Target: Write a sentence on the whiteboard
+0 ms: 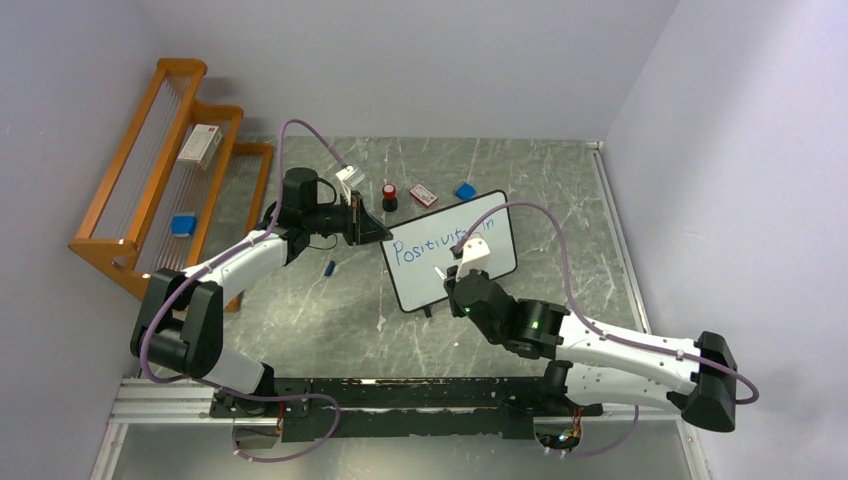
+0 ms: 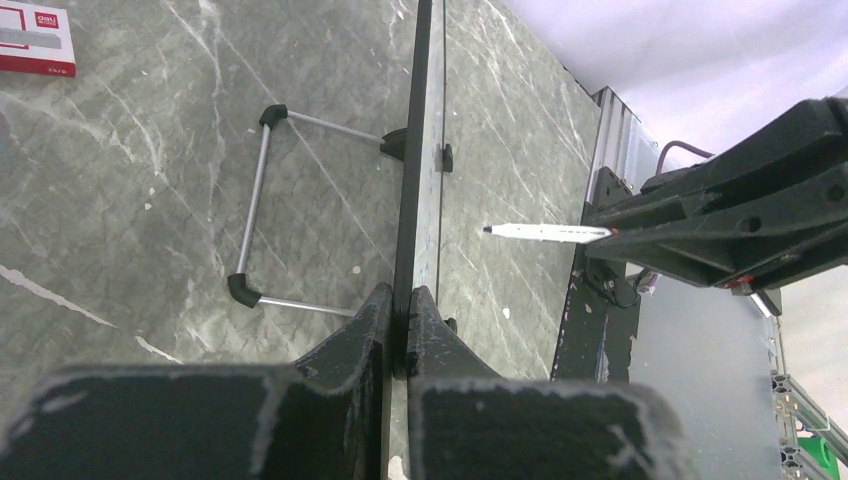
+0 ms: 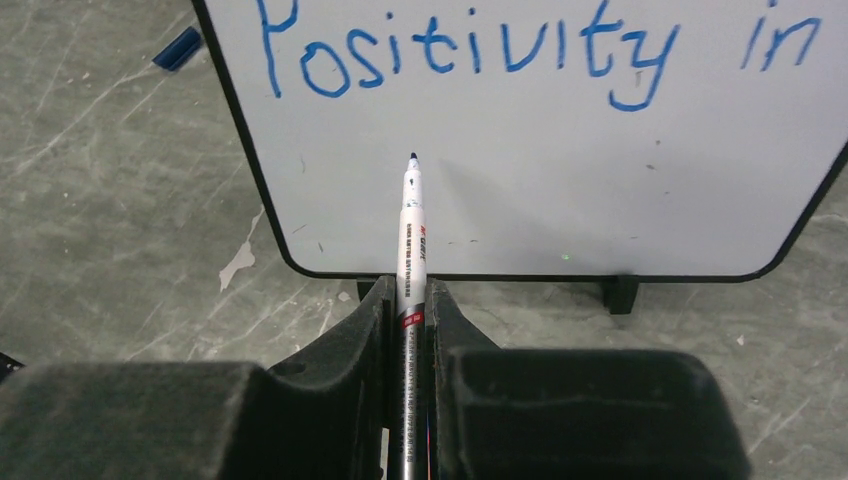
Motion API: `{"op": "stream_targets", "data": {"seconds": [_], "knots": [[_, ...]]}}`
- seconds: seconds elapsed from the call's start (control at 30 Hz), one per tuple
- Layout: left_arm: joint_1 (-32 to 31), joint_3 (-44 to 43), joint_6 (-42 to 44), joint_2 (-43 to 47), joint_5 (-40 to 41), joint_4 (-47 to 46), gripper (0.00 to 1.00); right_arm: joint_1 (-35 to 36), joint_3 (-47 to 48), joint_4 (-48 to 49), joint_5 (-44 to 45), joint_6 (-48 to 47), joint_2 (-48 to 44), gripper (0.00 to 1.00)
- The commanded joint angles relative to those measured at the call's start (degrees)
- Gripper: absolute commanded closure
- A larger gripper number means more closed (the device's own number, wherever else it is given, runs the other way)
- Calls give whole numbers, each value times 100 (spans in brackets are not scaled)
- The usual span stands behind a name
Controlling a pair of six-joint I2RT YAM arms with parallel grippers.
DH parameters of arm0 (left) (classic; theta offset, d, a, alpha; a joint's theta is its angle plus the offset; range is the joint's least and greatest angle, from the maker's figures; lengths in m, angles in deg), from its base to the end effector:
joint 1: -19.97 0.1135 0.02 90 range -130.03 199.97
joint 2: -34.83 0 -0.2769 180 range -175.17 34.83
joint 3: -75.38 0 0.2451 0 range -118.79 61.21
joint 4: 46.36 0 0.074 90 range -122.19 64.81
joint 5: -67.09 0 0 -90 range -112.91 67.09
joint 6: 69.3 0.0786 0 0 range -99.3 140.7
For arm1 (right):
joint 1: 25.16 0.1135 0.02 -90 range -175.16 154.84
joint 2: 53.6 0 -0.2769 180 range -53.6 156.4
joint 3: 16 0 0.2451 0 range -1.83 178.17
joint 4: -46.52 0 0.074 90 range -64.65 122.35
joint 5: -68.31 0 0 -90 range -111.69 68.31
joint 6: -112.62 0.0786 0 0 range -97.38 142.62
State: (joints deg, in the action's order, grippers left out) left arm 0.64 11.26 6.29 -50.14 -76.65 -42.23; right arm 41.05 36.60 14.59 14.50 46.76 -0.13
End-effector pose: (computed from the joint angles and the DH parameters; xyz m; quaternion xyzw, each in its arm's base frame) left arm 0.2942 -0.1704 0.2512 0.2750 0.7411 -0.5039 0.3482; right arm 0.1295 0.1787 0.2578 -0.1608 0.8323 0.1305 0.5142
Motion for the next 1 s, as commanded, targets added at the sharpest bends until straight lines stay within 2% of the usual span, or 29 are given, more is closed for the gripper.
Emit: {"op": "stream_targets", "data": {"seconds": [0.0,0.47,0.97], "knots": [[-18,126,127,-90,412,202,95,265,-71,354,444,205,233,100],[-18,83,168,-134,416,258,95,384,198,-130,756,627,913,100],[-18,65,205,-167,408,295,95,390,344,-18,923,552,1267,100]]}}
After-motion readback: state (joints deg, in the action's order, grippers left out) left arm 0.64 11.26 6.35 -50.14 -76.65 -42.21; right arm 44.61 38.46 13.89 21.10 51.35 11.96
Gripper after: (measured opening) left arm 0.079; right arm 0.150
